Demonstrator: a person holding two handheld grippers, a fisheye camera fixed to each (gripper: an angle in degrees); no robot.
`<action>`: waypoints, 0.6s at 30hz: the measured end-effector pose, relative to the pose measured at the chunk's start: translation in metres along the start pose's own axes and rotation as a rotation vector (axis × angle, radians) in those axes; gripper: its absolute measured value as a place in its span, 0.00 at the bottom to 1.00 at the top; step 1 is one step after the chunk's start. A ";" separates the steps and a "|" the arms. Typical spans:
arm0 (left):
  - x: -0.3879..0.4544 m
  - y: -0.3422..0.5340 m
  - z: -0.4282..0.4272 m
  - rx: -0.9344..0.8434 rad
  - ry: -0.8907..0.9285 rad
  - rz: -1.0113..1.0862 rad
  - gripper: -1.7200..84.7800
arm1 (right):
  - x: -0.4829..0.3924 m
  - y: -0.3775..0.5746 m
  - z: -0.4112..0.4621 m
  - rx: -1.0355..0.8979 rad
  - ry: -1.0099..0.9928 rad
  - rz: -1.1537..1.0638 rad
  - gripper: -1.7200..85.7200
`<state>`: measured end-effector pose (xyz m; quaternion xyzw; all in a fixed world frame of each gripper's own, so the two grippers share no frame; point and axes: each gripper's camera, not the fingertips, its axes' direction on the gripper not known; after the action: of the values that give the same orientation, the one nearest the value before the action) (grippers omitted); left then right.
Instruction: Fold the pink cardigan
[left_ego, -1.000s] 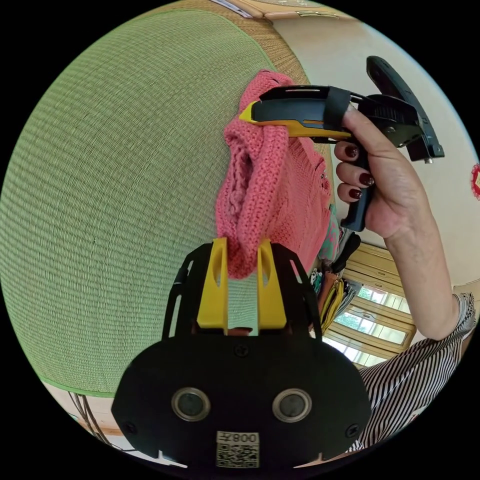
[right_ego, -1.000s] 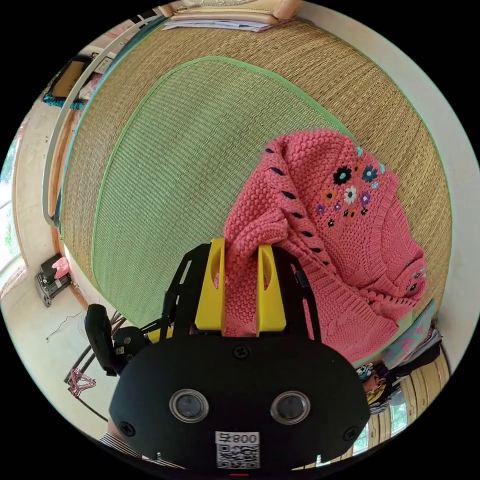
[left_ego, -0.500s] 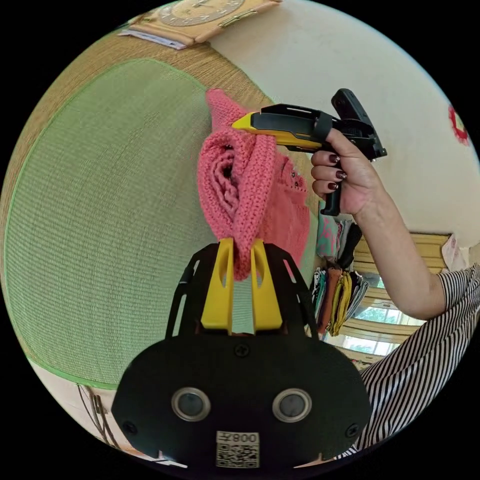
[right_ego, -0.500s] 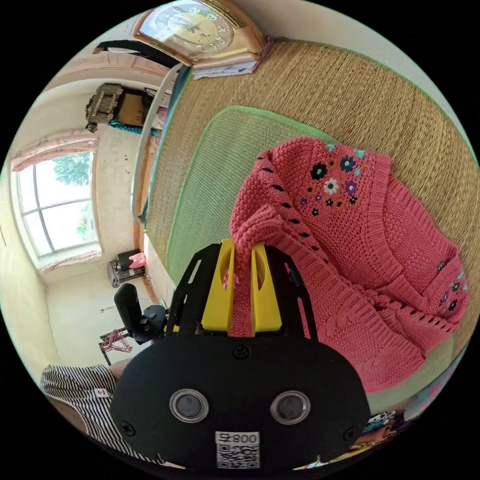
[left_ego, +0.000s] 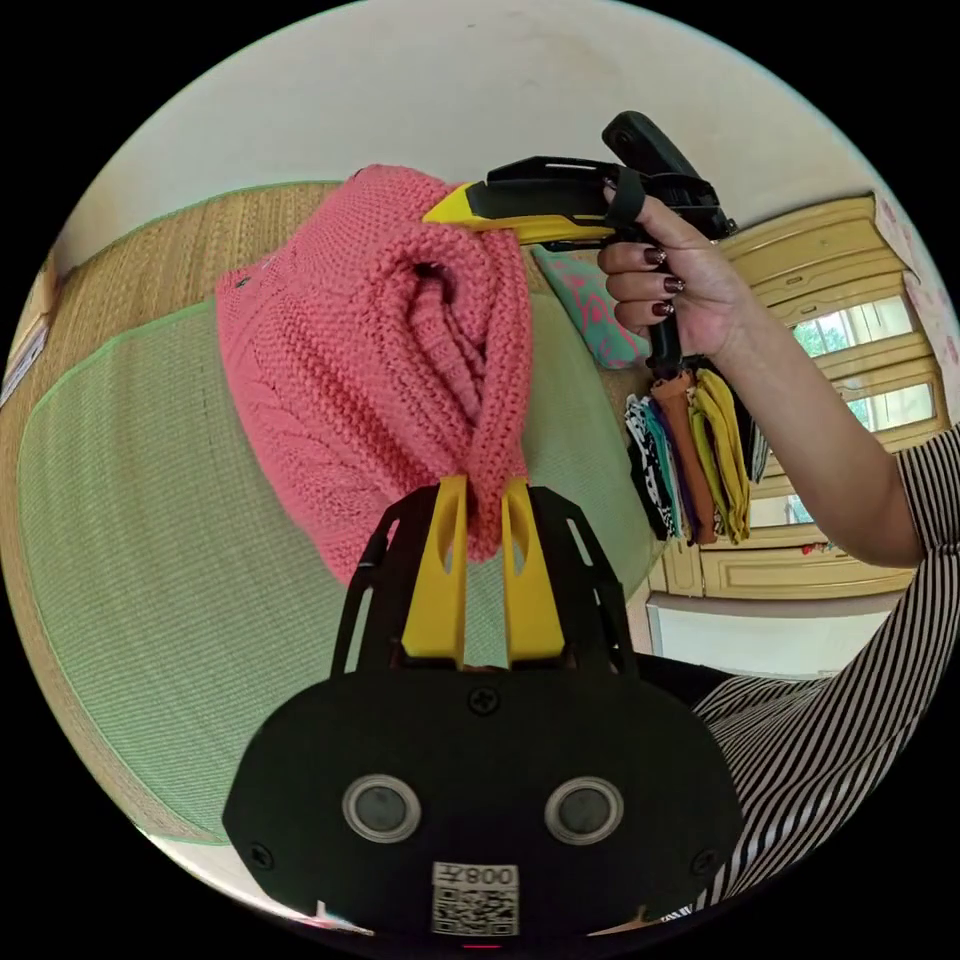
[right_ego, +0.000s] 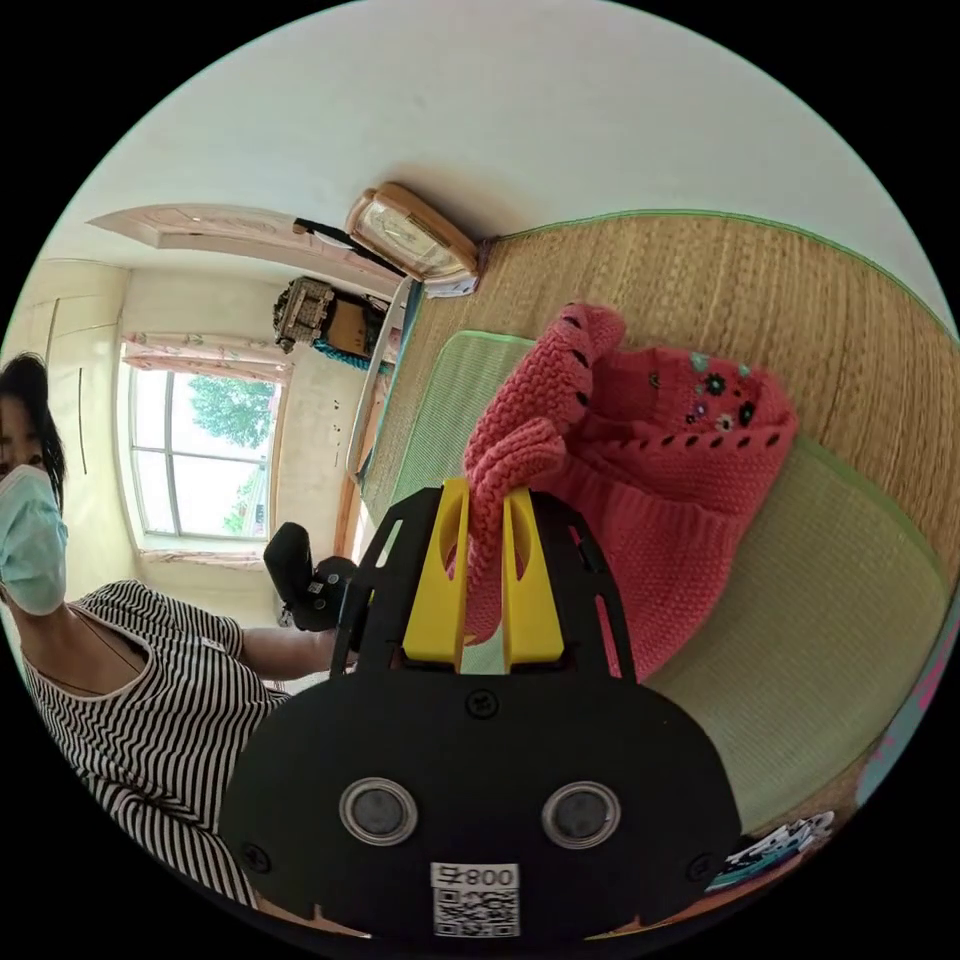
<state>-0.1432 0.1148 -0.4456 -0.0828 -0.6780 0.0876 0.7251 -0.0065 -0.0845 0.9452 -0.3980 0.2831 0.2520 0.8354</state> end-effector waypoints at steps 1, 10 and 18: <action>0.009 -0.007 0.015 -0.029 -0.007 0.007 0.09 | 0.027 0.010 -0.005 0.003 -0.006 0.055 0.08; 0.061 -0.042 0.111 -0.210 -0.085 0.016 0.12 | 0.174 0.066 -0.006 0.020 -0.163 0.257 0.09; 0.091 -0.042 0.102 -0.054 0.017 -0.022 0.15 | 0.211 0.097 -0.035 0.100 -0.170 0.267 0.07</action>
<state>-0.2384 0.0959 -0.3405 -0.0959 -0.6747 0.0607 0.7293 0.0717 -0.0170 0.7340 -0.2921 0.2739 0.3791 0.8342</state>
